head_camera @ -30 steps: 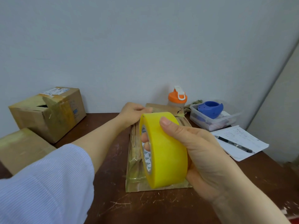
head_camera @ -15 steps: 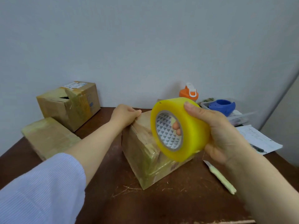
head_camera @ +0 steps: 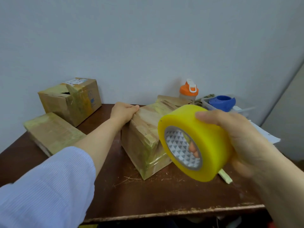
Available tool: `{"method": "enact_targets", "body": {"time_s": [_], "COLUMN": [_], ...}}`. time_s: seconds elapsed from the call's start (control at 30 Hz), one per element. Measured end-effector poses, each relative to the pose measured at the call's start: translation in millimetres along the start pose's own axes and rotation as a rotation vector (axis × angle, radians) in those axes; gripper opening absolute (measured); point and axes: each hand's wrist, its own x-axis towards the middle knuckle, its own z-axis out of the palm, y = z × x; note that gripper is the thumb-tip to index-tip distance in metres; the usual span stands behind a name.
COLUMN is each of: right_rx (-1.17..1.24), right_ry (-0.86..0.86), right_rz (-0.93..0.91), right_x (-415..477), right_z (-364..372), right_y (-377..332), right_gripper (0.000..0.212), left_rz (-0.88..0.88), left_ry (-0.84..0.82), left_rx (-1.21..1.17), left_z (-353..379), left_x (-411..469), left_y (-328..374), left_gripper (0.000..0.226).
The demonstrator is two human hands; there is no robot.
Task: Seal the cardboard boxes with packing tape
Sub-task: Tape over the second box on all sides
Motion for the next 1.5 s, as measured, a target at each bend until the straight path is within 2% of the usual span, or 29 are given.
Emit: {"method": "enact_targets", "body": {"time_s": [0.1,0.27,0.4,0.6,0.63,0.73,0.8,0.87,0.93,1.1,1.27,1.37,1.5], "right_rx": [-0.08,-0.092,-0.077,-0.075,-0.063,-0.028,-0.01,0.007,0.007,0.041,0.047,0.062,0.043], "right_ry": [-0.026,0.006,0.023,0.014,0.011,-0.007,-0.018,-0.02,-0.012,-0.017,-0.025,-0.023,-0.024], "right_rz": [0.024,0.114,0.189,0.234,0.242,0.242,0.235,0.241,0.253,0.289,0.3,0.303,0.316], "right_x": [-17.0,-26.0,-24.1,-12.7,-9.7,0.8,6.1,12.4,18.2,25.8,30.3,31.3,31.1], "right_z": [-5.0,-14.8,-20.6,-24.8,-23.4,-16.6,-12.9,-10.8,-10.0,-9.1,-12.1,-11.4,-11.8], "right_y": [4.5,27.9,49.1,74.8,79.0,88.0,91.4,94.7,97.6,94.6,97.8,97.1,99.0], "right_gripper": [0.033,0.041,0.039,0.038,0.04,0.036,0.033,0.031,0.031,0.036,0.035,0.036,0.041], "left_rz": [0.001,0.026,0.028,0.082,0.105,0.25,0.3,0.271,0.242,0.198,0.39,0.295,0.265], "left_ry": [-0.011,-0.007,-0.047,-0.072,-0.084,-0.017,-0.084,-0.258,-0.36,-0.387,-0.433,-0.52,-0.338], "left_rx": [0.002,0.002,-0.011,0.081,0.199,0.908,1.108,1.093,1.083,1.099,1.078,1.011,1.123], "left_z": [-0.2,0.0,-2.2,-4.6,-5.9,1.2,15.9,32.9,39.8,36.8,54.9,43.3,22.4], "left_x": [0.1,-1.7,-2.5,-6.5,-7.1,-10.7,-20.7,-36.8,-48.6,-64.4,-100.5,-82.5,-51.6], "left_y": [1.3,0.5,2.1,3.8,7.7,28.7,38.5,35.9,31.9,47.7,34.2,45.5,37.8], "left_gripper": [0.021,0.023,0.015,0.022,0.028,0.043,0.068,0.097,0.107,0.105,0.089,0.099,0.102]}}
